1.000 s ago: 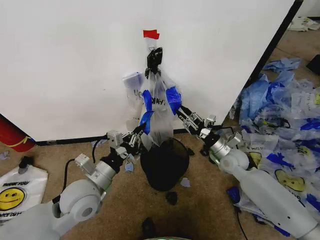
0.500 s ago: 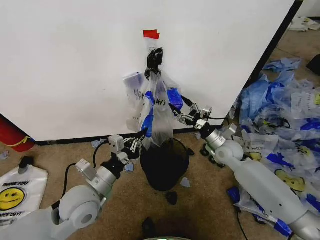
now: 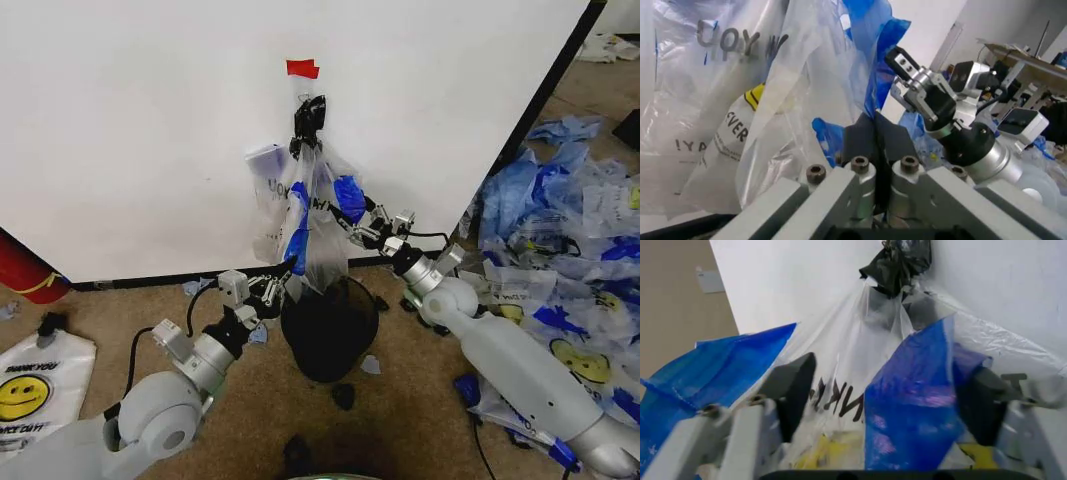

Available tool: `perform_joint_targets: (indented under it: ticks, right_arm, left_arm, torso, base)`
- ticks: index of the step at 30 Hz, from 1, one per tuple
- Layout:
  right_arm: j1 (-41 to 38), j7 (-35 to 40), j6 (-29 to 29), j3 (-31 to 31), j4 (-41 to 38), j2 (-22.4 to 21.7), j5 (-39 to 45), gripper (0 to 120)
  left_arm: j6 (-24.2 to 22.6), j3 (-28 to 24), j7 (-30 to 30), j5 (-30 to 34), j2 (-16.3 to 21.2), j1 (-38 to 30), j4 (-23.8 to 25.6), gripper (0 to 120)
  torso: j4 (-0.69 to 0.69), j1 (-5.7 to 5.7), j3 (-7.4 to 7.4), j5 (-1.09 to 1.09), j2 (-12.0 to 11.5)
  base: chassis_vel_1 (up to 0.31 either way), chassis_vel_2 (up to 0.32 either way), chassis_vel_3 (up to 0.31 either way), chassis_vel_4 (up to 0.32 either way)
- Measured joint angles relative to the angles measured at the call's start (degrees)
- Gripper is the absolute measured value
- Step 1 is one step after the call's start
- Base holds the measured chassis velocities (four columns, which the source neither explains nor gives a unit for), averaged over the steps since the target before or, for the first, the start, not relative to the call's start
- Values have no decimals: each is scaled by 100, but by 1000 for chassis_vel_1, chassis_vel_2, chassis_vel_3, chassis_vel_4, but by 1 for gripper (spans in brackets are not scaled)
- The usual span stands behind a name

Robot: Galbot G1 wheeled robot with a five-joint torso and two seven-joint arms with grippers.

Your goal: Pick up the garbage bag from the wall and place it over the trash bin.

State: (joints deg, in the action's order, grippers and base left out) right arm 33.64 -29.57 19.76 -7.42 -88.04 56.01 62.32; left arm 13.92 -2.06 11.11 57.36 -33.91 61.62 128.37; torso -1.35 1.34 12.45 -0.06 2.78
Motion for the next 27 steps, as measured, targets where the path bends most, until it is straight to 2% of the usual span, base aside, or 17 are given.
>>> perform_joint_targets:
  ticks: [2,8,9,16,17,19,27]
  right_arm:
    - [-1,0,1,-2,3,3,0,62]
    - [-16,-17,7,-21,55,30,-1,36]
    - [-16,-17,7,-21,55,30,-1,36]
    - [-52,-36,14,-55,112,34,19,8]
    - [-52,-36,14,-55,112,34,19,8]
    - [-55,-39,16,-63,117,36,35,0]
    - [-57,-87,20,-68,143,25,84,0]
  left_arm:
    - [0,-4,0,0,0,-1,0,0]
    - [0,-21,7,0,-3,-21,-9,0]
    - [0,-21,7,0,-3,-21,-9,0]
    - [0,-22,11,4,18,-26,-7,0]
    - [0,-22,11,4,18,-26,-7,0]
    - [0,-24,12,5,16,-26,-7,0]
    - [2,-44,16,5,15,-28,-7,0]
  torso:
    - [0,0,0,0,0]
    - [0,0,0,0,0]
    - [0,0,0,0,0]
    - [0,0,-1,0,0]
    - [0,0,-1,0,0]
    - [0,0,-1,0,0]
    - [0,0,0,0,0]
  base:
    - [0,0,0,0]
    - [0,0,0,0]
    - [0,0,0,0]
    - [0,0,0,0]
    - [0,0,0,0]
    - [0,0,0,0]
    - [0,0,0,0]
